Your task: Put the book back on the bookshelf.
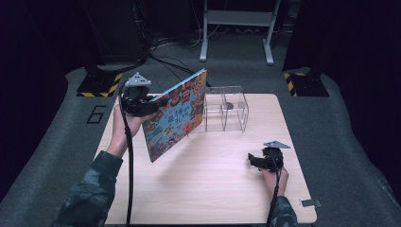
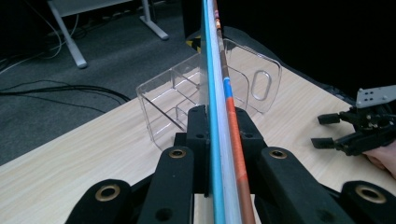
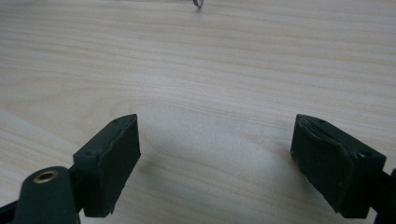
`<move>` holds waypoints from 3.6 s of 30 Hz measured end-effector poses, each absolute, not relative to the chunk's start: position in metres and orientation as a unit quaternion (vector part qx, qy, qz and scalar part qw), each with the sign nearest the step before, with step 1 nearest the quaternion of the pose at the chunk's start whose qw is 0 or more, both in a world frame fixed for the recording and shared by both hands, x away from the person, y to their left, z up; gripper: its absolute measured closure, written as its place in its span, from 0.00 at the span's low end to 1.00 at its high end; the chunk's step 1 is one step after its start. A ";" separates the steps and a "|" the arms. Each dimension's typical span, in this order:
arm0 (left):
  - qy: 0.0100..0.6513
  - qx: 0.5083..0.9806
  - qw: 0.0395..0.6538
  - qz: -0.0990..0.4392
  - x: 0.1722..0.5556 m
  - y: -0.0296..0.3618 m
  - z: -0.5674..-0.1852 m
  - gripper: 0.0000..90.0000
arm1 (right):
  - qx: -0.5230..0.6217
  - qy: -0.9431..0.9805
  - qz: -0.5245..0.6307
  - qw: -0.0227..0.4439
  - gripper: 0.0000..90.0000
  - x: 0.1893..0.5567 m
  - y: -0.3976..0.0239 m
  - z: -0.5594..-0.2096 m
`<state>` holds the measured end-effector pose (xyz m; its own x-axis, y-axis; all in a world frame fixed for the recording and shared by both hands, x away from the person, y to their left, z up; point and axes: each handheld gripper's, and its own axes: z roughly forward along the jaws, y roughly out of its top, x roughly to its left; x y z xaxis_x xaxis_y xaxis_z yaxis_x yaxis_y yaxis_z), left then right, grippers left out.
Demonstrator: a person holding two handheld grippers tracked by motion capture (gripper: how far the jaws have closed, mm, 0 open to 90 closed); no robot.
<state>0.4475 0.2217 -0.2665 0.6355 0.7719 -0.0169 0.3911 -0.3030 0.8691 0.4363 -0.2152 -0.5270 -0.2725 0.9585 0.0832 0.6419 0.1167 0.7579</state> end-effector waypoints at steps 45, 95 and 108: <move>0.484 0.679 0.480 0.273 0.477 0.171 -0.318 0.89 | 0.553 0.722 0.344 0.232 0.17 0.436 -0.211 -0.527; 0.437 0.721 0.474 0.254 0.430 0.211 -0.325 0.17 | 0.544 0.732 0.332 0.241 0.16 0.436 -0.208 -0.528; 0.455 0.735 0.426 0.265 0.401 0.254 -0.371 0.02 | 0.545 0.733 0.330 0.238 0.10 0.438 -0.206 -0.528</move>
<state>0.4011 0.2543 -0.3710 0.4446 0.8957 0.0021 0.4437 -0.2223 0.8682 0.4377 -0.2062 -0.5284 -0.2930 0.9561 0.0112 0.6415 0.1879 0.7438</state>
